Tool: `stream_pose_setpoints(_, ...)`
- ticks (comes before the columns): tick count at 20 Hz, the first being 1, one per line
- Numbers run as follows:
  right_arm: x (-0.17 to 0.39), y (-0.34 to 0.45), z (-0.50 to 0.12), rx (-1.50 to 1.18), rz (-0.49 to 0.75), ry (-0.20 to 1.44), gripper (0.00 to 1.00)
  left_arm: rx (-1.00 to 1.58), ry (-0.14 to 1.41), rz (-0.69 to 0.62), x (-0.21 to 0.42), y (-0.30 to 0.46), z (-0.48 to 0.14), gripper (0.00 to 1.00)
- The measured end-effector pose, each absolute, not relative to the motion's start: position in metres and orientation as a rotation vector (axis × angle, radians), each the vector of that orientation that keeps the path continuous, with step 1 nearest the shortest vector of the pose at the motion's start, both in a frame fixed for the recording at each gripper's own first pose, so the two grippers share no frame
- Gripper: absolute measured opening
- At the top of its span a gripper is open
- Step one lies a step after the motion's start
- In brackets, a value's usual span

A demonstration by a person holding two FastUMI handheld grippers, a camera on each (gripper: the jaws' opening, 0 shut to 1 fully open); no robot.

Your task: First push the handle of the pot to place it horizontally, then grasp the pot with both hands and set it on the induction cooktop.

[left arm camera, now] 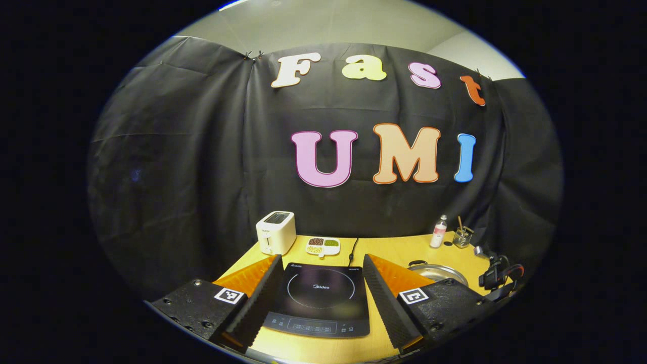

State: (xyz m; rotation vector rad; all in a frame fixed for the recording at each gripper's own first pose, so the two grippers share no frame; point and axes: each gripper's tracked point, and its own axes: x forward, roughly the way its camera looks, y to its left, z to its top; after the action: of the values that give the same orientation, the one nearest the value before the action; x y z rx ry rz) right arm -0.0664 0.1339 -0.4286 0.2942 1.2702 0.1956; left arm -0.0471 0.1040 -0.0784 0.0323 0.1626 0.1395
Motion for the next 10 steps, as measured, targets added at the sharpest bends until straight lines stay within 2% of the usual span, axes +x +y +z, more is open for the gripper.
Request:
stream_pose_setpoints(4,-0.065,0.125,-0.445,0.283,0.197,1.317,0.06,0.055,0.154,0.156,-0.034,0.096,-0.073,0.96)
stream_pose_setpoints(5,-0.064,0.123,-0.444,0.295,0.2,1.324,0.1,0.051,0.153,0.155,-0.03,0.091,-0.072,0.96)
stream_pose_setpoints(6,-0.064,0.12,-0.445,0.3,0.205,1.33,0.03,0.046,0.154,0.152,-0.025,0.085,-0.072,0.96)
stream_pose_setpoints(8,-0.064,0.111,-0.445,0.296,0.204,1.341,0.0,0.042,0.159,0.149,-0.017,0.077,-0.073,0.92)
stream_pose_setpoints(10,-0.065,0.1,-0.446,0.285,0.197,1.363,0.0,0.044,0.163,0.155,-0.01,0.072,-0.073,0.96)
